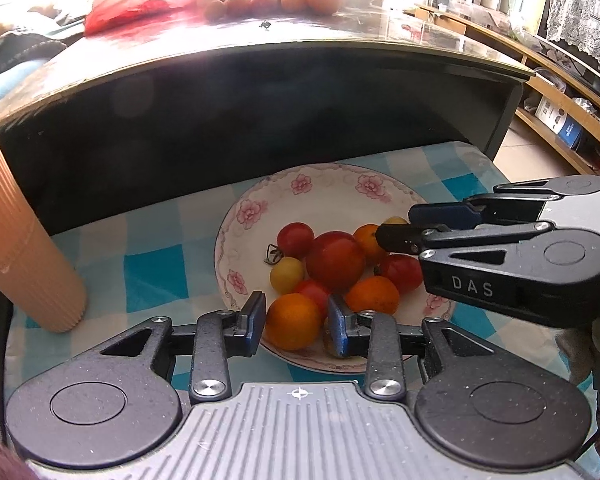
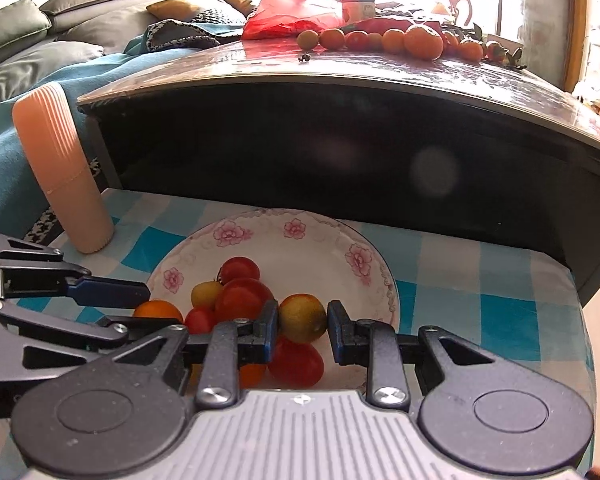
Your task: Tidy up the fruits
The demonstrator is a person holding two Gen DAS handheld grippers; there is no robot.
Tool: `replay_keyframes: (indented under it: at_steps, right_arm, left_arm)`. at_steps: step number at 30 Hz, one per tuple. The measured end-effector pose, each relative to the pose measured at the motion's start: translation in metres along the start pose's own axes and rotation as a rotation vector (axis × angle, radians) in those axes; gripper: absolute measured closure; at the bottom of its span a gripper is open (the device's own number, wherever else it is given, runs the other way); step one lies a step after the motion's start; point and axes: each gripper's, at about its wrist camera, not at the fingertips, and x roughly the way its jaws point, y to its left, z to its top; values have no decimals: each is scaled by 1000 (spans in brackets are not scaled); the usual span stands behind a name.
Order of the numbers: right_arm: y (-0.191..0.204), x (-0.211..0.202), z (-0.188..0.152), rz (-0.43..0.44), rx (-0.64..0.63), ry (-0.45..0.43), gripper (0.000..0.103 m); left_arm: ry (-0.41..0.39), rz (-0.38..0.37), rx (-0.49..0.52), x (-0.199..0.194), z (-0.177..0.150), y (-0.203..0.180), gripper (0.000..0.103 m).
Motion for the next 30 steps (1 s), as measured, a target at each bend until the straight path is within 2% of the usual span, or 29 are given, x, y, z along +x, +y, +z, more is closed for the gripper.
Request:
replay_keyframes:
  at_steps: [5,17,25,30]
  right_arm:
    - [-4,-3,3,-7,16,-14,55]
    - [-18,-26,14,-44,83,-52,55]
    - [-3,-45,15,-64,65,-46,55]
    - [9,-58,7,-78,43,-24,55]
  left_arm:
    - [-8,-1,-1,-3,0,1,59]
    - [-52,-7,-14,-23,8,1,51]
    - [-82,9,-9,-38,3,-6,34]
    - [-87,25,-8,-47,-3,-9,29]
